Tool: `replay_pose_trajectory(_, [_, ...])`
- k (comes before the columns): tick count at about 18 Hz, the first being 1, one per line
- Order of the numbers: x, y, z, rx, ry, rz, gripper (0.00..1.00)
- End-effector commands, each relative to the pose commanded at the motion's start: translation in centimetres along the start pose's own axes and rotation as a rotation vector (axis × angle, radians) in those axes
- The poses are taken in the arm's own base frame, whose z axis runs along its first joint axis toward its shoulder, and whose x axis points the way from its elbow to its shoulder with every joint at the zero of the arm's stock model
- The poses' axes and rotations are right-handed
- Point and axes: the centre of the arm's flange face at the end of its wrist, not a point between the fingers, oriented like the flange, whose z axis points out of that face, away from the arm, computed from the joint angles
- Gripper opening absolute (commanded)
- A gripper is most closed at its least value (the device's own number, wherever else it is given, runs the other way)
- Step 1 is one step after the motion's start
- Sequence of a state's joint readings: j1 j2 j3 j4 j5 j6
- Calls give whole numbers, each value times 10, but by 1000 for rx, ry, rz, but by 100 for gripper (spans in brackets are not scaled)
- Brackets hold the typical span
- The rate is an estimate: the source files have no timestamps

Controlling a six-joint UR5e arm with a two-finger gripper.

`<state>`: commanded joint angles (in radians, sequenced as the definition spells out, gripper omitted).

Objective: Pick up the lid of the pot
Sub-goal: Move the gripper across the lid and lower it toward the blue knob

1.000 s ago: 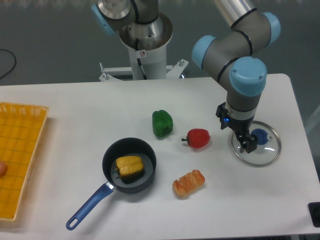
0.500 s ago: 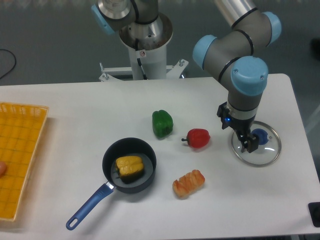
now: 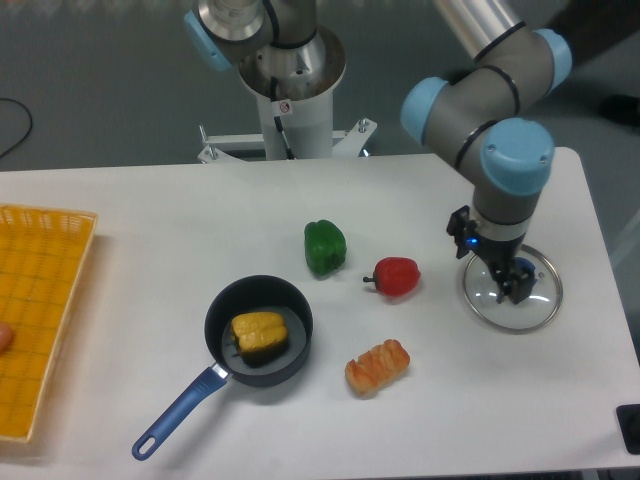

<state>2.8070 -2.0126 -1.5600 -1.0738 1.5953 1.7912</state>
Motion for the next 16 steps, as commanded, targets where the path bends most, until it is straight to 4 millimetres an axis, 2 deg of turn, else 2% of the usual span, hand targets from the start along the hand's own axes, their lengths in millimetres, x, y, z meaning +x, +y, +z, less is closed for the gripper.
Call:
replay_pose_trajectory(1, [0, 12, 3, 0, 4, 31, 100])
replay_pose_trajectory(8, [4, 53, 24, 6, 31, 122, 100])
replay_pose_trajectory(16, [4, 51, 42, 13, 49, 140, 100])
